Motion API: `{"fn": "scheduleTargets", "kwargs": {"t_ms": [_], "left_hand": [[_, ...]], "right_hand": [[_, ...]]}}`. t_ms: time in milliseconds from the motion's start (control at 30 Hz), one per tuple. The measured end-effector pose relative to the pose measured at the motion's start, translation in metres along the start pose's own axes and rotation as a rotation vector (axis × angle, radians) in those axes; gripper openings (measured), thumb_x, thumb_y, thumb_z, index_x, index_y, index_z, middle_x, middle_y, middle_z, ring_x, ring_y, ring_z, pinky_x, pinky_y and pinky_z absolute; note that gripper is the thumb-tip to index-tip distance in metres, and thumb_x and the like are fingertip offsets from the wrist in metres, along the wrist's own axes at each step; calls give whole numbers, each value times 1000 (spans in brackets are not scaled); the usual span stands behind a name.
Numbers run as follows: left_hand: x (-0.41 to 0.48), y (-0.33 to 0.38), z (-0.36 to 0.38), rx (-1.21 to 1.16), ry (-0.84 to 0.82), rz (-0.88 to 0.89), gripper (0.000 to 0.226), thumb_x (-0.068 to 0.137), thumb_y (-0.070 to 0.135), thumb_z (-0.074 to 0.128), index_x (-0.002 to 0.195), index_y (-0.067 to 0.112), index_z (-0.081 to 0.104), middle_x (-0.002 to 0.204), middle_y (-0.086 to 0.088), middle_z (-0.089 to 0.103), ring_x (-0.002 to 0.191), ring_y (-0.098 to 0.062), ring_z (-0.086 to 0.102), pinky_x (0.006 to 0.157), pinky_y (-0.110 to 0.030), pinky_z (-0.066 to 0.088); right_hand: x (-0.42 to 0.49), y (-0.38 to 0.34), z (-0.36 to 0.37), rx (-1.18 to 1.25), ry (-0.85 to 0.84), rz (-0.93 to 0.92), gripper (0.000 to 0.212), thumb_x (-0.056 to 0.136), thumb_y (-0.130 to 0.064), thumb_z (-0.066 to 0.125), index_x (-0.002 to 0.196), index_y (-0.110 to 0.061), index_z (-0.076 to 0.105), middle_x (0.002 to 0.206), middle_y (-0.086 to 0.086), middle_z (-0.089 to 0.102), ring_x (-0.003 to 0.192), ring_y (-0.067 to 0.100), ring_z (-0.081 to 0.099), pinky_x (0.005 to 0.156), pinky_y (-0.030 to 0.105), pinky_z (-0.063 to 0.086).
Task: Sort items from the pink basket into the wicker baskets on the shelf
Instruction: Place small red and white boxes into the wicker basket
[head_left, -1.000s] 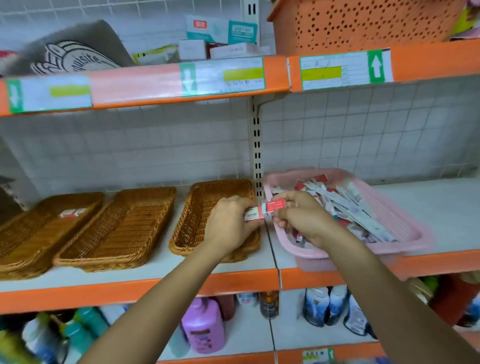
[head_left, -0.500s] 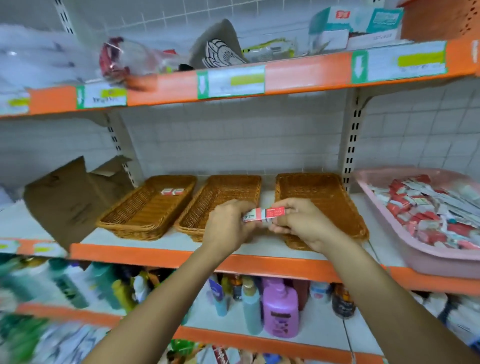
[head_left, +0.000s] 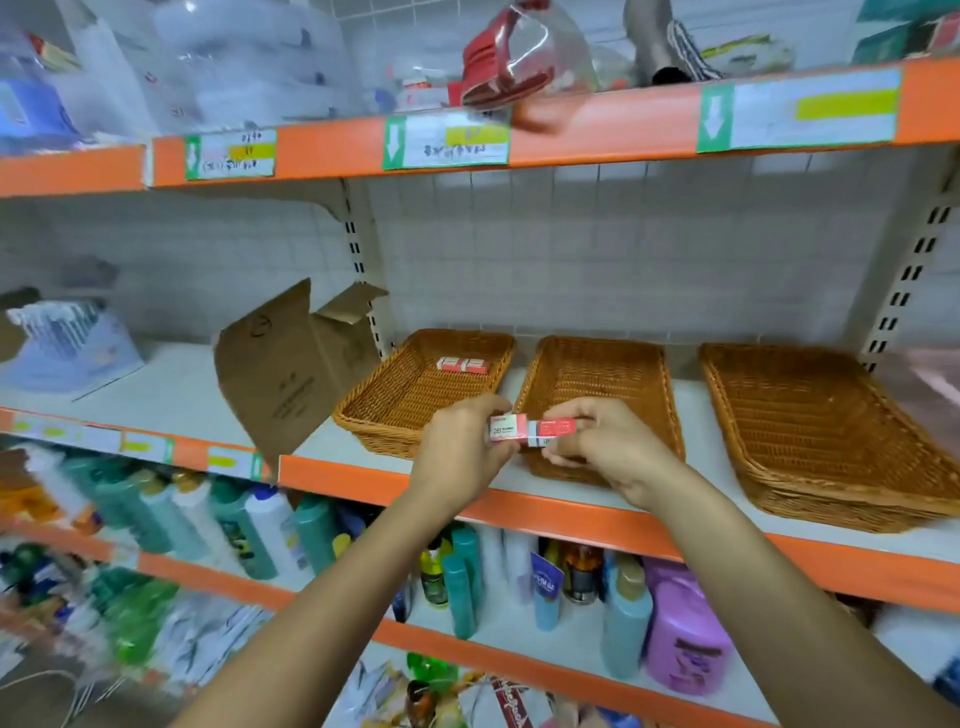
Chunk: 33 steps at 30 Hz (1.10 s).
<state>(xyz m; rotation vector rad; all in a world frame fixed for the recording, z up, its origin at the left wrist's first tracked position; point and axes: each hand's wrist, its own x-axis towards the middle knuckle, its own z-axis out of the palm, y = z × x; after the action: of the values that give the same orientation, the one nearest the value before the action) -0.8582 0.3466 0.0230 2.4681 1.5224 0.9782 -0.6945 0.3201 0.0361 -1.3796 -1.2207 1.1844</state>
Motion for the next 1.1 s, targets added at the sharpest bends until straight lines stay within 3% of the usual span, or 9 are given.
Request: {"fn": "scheduleTargets", "kwargs": {"t_ms": [67,167,367,500,700,800,900,967,1100], "left_hand": [[5,-13,-4,8,2,-9,35,79,24,74,112,18,66,105,1,67,94,-19,61,74,-23,39],[20,-33,-8,17,10,-13,31,79,22,73,110,18,68,105,-1,68,97,-21,60,79,-29,42],[65,-74,-12,105,-11,-25,34,83,20,69,117,21,65,114,-5,61,104,-23,57,88,-33,45],[96,-100,-14,142,-12,-21,35,84,22,70,118,24,65,113,-1,62,103,-18,57,84,-27,43],[130,-134,-4,204,-84,-32,28,86,30,66,114,27,67,113,1,64,100,-18,59,80,-30,48],[149,-152,7,244,-163,-59,30,86,29,66,116,26,67,115,-2,60,105,-21,58,86,-30,47],[166,-166,22,286,-277,-53,33,87,32,64,119,24,65,115,-6,58,106,-25,57,88,-34,46],[175,-173,31,310,-342,-28,32,89,28,62,121,23,64,115,-8,57,106,-27,57,90,-34,46],[192,-183,45,339,-390,11,24,92,18,55,113,14,66,115,-9,58,104,-27,58,88,-34,47]], "right_hand": [[16,-1,12,-3,10,3,17,89,7,55,96,-6,62,79,12,63,63,13,61,59,21,57],[46,-2,27,21,39,22,15,95,-3,49,96,-10,62,85,9,63,70,14,64,70,24,57],[108,-14,50,59,21,24,19,97,-5,47,86,-14,60,94,10,60,74,17,63,63,21,57],[150,-21,65,39,2,24,16,97,-7,48,89,-14,60,93,9,60,75,15,63,64,21,56],[194,-25,78,-17,17,23,26,96,-2,43,82,-18,60,90,9,61,72,13,62,67,22,56],[212,-29,79,13,80,57,17,97,-7,45,102,-10,61,89,6,60,76,14,63,63,20,55],[228,-28,79,32,151,82,25,98,-16,48,121,-7,52,85,5,61,80,19,64,60,20,55],[237,-28,82,22,197,89,29,98,-18,48,123,-6,52,83,5,61,78,18,64,65,23,56],[251,-30,92,-19,265,124,25,98,-21,48,115,-5,58,85,7,62,72,15,62,57,18,53]]}}
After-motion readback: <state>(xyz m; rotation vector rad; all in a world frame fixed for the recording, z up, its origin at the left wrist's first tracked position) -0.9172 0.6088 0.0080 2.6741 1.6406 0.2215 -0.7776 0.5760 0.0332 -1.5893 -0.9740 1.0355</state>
